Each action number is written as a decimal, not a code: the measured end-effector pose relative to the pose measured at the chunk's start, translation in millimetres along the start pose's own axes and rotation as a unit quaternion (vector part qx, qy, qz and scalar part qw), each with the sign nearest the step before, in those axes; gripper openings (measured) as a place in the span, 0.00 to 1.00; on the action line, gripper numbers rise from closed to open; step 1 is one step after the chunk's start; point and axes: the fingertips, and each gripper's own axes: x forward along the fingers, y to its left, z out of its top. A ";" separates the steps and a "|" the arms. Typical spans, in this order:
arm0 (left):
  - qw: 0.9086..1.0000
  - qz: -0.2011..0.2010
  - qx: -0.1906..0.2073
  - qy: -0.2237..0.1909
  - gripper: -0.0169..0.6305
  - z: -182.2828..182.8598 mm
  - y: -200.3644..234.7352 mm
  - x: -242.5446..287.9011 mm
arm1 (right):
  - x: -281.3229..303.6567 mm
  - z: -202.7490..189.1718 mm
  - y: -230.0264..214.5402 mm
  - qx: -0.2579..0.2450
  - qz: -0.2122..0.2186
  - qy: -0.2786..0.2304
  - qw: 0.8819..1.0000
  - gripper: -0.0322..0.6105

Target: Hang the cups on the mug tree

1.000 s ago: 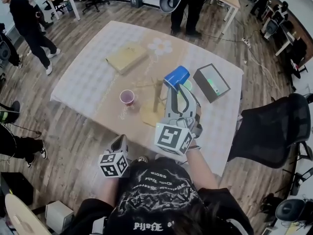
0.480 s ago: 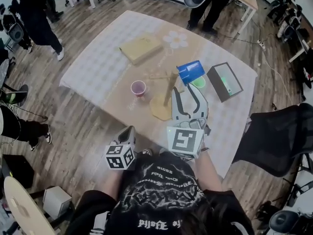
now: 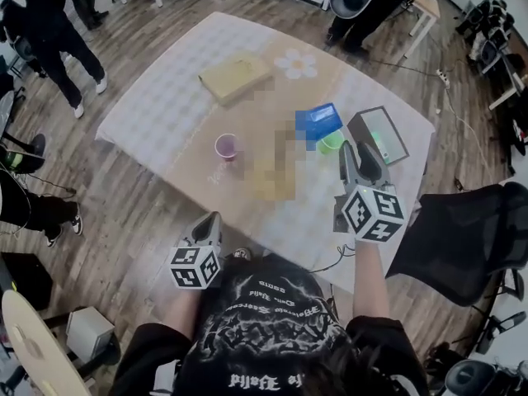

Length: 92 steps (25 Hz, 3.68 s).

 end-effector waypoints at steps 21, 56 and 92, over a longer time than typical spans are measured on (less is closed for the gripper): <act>0.997 0.036 0.048 0.043 0.06 -11.1 -25.9 -5.8 | 129.0 -156.0 -129.0 0.144 -0.039 0.268 0.952 0.27; 0.999 0.023 0.005 0.029 0.06 -18.8 3.2 -9.8 | 99.8 -121.4 -108.7 0.048 -0.123 0.197 0.971 0.11; 0.999 -0.039 -0.013 0.008 0.06 -7.6 -6.5 2.8 | 47.4 -107.1 -8.3 -0.200 -0.107 0.195 0.954 0.11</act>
